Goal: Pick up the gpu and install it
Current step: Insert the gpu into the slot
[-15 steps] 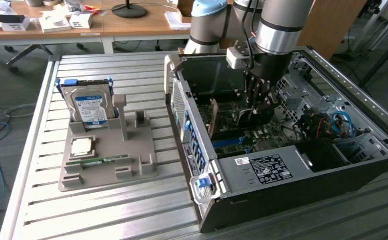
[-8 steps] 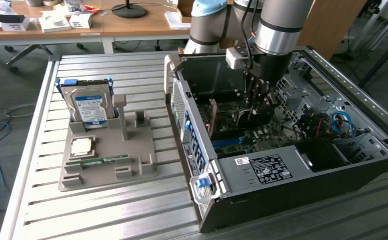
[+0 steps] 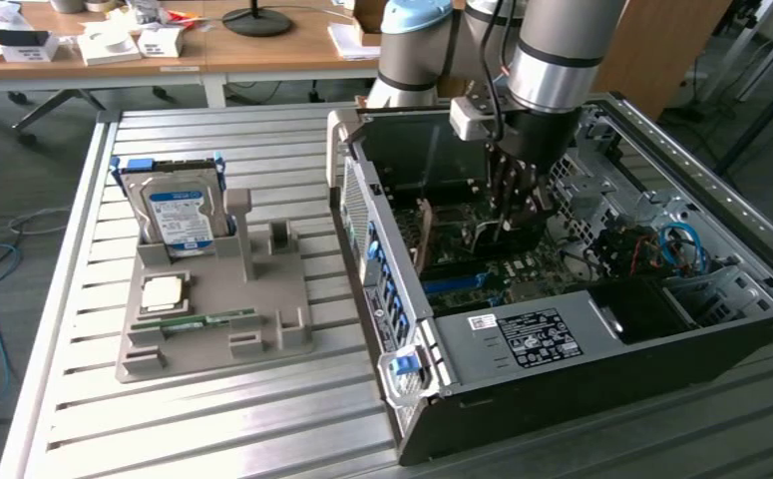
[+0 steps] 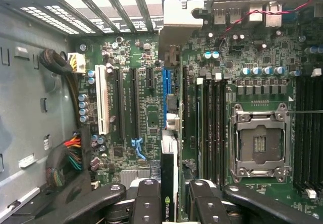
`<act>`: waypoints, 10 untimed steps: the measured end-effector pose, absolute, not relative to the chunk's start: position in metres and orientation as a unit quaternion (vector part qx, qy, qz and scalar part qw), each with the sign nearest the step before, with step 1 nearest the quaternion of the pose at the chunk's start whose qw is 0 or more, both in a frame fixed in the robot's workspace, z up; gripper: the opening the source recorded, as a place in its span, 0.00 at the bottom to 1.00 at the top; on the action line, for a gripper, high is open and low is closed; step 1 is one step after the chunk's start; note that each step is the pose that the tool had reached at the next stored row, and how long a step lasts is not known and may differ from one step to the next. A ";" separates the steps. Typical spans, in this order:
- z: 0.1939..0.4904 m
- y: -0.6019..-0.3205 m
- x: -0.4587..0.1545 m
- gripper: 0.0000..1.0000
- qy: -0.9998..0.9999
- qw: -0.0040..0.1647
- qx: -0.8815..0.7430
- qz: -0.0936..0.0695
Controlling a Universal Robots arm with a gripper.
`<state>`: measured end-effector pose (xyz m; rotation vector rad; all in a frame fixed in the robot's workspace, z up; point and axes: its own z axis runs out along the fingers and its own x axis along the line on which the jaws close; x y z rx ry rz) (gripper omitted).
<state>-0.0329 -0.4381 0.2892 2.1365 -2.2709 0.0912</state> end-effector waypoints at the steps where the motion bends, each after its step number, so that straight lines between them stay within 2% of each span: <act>1: 0.289 -0.438 -0.033 0.26 -0.728 0.011 0.684 0.029; 10: 0.284 -0.439 -0.033 0.26 -0.731 0.011 0.682 0.029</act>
